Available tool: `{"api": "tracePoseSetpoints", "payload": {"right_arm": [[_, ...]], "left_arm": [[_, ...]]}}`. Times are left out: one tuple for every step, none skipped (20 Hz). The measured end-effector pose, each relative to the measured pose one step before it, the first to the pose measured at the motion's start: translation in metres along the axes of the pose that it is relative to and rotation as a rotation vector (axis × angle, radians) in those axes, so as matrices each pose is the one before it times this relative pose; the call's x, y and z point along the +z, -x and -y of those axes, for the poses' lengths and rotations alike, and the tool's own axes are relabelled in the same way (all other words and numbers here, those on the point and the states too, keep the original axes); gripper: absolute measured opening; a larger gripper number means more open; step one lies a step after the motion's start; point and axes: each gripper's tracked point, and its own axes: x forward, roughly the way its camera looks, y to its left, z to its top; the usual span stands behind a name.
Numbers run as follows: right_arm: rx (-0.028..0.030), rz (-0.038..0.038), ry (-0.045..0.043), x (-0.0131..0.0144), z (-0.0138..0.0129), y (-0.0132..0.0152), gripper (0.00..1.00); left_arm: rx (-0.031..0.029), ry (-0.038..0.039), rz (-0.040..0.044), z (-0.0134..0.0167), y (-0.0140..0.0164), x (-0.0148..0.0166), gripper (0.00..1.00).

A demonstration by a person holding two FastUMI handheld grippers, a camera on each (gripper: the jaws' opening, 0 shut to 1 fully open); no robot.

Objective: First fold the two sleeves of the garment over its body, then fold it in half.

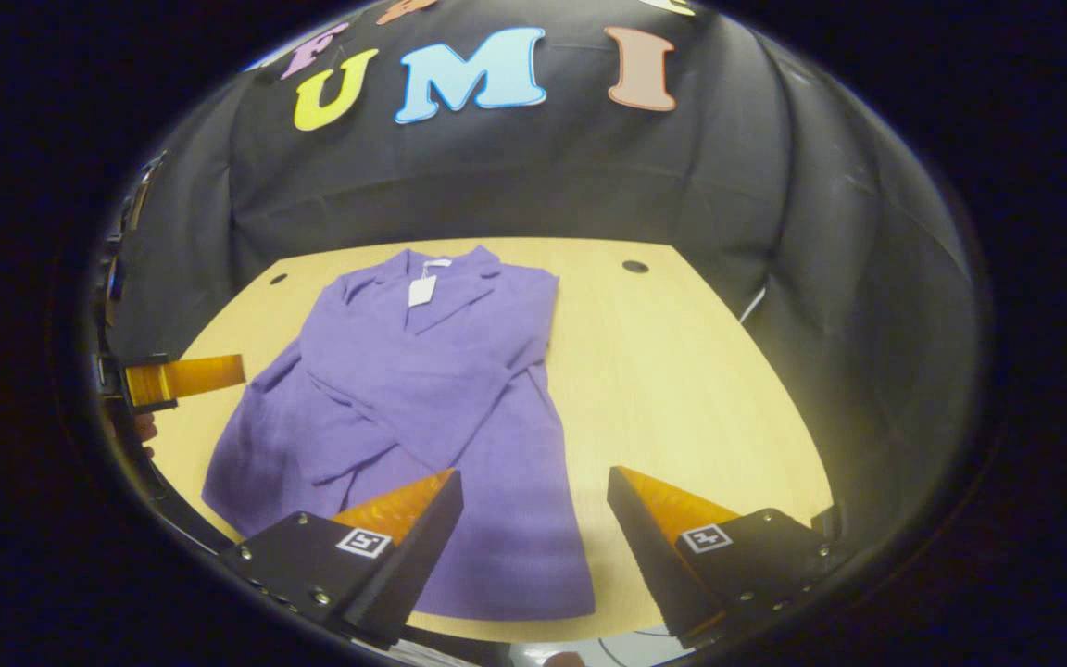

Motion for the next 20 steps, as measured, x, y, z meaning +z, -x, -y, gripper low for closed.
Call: {"api": "tracePoseSetpoints", "payload": {"right_arm": [[-0.00786,-0.01959,-0.02097,-0.00836,0.00139,-0.00064,0.98],[-0.00505,-0.01164,-0.02502,-0.00638,0.00119,-0.00003,0.98],[-0.00696,-0.01118,-0.02426,-0.00576,0.00176,-0.00099,0.98],[-0.00577,-0.01904,-0.02001,-0.00880,0.00220,-0.00239,0.98],[-0.00638,-0.01980,-0.01636,-0.00749,0.00250,-0.00210,0.98],[-0.00300,-0.02054,-0.01441,-0.00844,0.00115,-0.00257,0.98],[0.00110,-0.01505,-0.01422,-0.00698,0.00132,-0.00075,0.98],[-0.00131,-0.01203,-0.01175,-0.00594,0.00135,-0.00101,0.98],[-0.00289,-0.01233,-0.00897,-0.00519,0.00144,-0.00130,0.97],[-0.00453,-0.00996,-0.00942,-0.00588,0.00201,-0.00042,0.97],[0.00072,-0.00900,-0.01132,-0.00343,0.00054,0.00010,0.97],[0.00131,-0.00614,-0.01295,-0.00289,-0.00045,0.00025,0.98],[0.00196,-0.00302,-0.01201,-0.00143,-0.00018,-0.00007,0.97],[0.00072,-0.00112,-0.00897,-0.00131,-0.00054,-0.00002,0.97],[-0.00048,-0.00147,-0.00467,-0.00067,0.00023,-0.00075,0.97],[-0.00494,-0.00565,-0.00186,-0.00258,0.00057,-0.00162,0.98],[-0.00370,-0.00584,-0.00158,-0.00101,0.00131,-0.00135,0.97],[-0.00024,-0.00634,-0.00471,-0.00168,-0.00031,-0.00095,0.98],[0.00371,-0.00468,-0.00844,-0.00146,-0.00100,-0.00165,0.98],[0.00741,-0.00696,-0.01178,-0.00233,-0.00288,-0.00162,0.97]], "left_arm": [[0.01577,0.00741,-0.00649,-0.01316,0.00529,-0.00634,0.95],[0.01348,0.00570,-0.01143,-0.01265,0.00462,-0.00701,0.95],[0.01381,0.00457,-0.00950,-0.01289,0.00424,-0.00781,0.95],[0.00921,0.00277,-0.01451,-0.01231,0.00303,-0.00840,0.98],[0.00901,0.00188,-0.02167,-0.01098,0.00217,-0.01028,0.95],[0.00917,0.00242,-0.02201,-0.01265,0.00285,-0.01085,0.95],[0.00655,0.00414,-0.02277,-0.01180,0.00181,-0.01218,0.95],[0.00386,0.00682,-0.02126,-0.01091,0.00209,-0.00964,0.99],[0.00311,0.00443,-0.02041,-0.00688,0.00161,-0.00953,0.95],[-0.00300,-0.00149,-0.01795,-0.00608,0.00121,-0.00887,0.99],[0.00134,-0.00365,-0.01658,-0.00567,-0.00059,-0.00713,1.00],[0.00035,-0.00423,-0.01464,-0.00414,0.00027,-0.00596,0.99],[-0.00024,-0.00339,-0.01334,-0.00317,0.00035,-0.00638,0.95],[-0.00194,-0.00262,-0.00949,-0.00126,-0.00078,-0.00485,0.98],[-0.00267,-0.00003,-0.00827,-0.00106,-0.00082,-0.00450,1.00],[-0.00464,0.00345,-0.00862,0.00020,-0.00054,-0.00382,0.98],[-0.00326,0.00682,-0.00818,0.00047,-0.00062,-0.00399,0.95],[0.00073,0.00694,-0.00879,-0.00042,-0.00232,-0.00461,0.99],[-0.00001,0.00672,-0.01022,0.00073,-0.00169,-0.00529,0.99],[-0.00283,0.00662,-0.00781,0.00138,-0.00137,-0.00443,0.96]]}}
